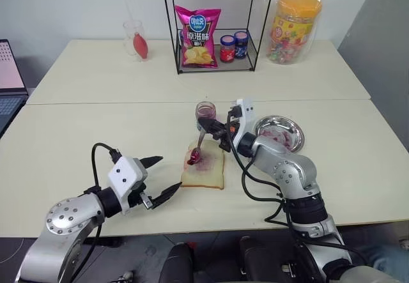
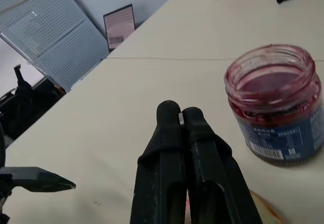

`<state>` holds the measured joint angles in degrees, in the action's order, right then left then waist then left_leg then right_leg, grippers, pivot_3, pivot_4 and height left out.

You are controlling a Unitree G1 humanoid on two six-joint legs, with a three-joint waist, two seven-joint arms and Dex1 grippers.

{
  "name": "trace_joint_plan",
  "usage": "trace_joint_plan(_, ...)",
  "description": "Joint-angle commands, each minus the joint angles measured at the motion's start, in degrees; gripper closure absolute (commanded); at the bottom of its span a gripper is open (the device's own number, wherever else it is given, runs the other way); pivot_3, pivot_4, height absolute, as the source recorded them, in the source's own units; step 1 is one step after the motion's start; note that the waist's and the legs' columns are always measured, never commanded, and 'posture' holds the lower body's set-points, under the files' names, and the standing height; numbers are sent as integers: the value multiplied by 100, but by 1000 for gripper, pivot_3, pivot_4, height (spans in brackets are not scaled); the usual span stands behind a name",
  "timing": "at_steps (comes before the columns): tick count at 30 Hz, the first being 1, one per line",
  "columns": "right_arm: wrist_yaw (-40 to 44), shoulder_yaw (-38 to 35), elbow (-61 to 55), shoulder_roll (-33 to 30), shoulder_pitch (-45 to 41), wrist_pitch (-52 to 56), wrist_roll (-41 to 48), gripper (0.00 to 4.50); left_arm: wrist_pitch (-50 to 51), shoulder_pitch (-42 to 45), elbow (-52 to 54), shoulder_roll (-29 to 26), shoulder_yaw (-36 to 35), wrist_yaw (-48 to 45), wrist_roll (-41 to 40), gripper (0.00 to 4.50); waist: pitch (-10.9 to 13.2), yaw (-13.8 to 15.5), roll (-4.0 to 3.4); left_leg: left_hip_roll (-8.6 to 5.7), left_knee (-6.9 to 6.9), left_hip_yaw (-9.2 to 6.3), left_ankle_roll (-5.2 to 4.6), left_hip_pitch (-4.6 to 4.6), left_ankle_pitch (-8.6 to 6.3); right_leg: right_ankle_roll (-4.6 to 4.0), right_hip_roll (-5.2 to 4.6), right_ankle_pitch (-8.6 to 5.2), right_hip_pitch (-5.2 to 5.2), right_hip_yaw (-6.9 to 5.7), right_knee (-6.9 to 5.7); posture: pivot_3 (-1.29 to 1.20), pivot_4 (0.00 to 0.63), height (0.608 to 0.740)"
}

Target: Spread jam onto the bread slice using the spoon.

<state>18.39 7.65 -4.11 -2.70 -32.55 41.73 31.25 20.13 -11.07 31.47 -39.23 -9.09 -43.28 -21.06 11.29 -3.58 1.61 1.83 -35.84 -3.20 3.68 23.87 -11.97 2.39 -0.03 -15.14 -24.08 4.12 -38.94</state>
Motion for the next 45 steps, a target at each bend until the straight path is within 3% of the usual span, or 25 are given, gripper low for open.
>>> trace_joint_plan(1, 127, -22, -103, -75, -62, -283, -202, 4467, -4, 66, 163, -22, -44, 53, -1, 0, 0, 0, 0, 0, -1, -1, 0, 0, 0, 0, 0, 0, 0, 0, 0, 0, 150, 740)
trace_joint_plan(9, 423, 201, -504, -619, -170, -978, -949, 4467, 38, 214, 43, 36, -154, 216, 5, 0, 0, 28, 1, -2, -7, 0, 0, 0, 0, 3, -1, 2, 3, 1, 0, 0, 150, 740)
trace_joint_plan(11, 390, -14, -835, -650, -219, -716, -713, 4467, 47, 234, 36, 44, -181, 256, -14, 0, 0, 34, 1, -2, -8, -1, 0, 0, 0, 4, -1, 3, 3, 0, -1, 0, 150, 740)
trace_joint_plan(15, 145, -439, -1104, -390, -174, -94, -107, 4467, 0, 226, 20, 74, -254, 319, -43, 0, -1, 32, 1, -1, -8, 0, 0, 1, 0, 6, -1, 3, 2, 1, -1, 0, 150, 740)
trace_joint_plan(18, -323, -956, -1061, 192, -38, 724, 764, 4467, -129, -38, 19, 4, -329, 131, -73, 0, -1, 2, 2, 1, -6, -3, 0, 0, 0, 5, 1, 3, 1, 0, -3, 0, 150, 740)
trace_joint_plan(23, -665, -1235, -768, 744, 34, 1013, 1161, 4467, -194, -263, -99, 47, -503, 117, -92, 0, 0, -15, 0, 5, -4, -1, 0, -1, 0, 0, 4, 1, 0, 1, -4, 0, 150, 740)
trace_joint_plan(35, -710, -1011, 249, 1046, 281, 186, 503, 4467, -271, -157, -360, 52, -587, 140, -31, 0, -2, -12, 3, 2, -3, 0, 0, 1, 0, 2, 2, 2, -1, 0, -2, 0, 150, 740)
trace_joint_plan(45, -760, -907, 271, 1123, 436, 121, 379, 4467, -342, -110, -390, 42, -511, 80, 5, 0, -2, -16, 4, 3, -4, 0, 0, -1, 0, 2, 2, 2, 0, 0, -2, 0, 150, 740)
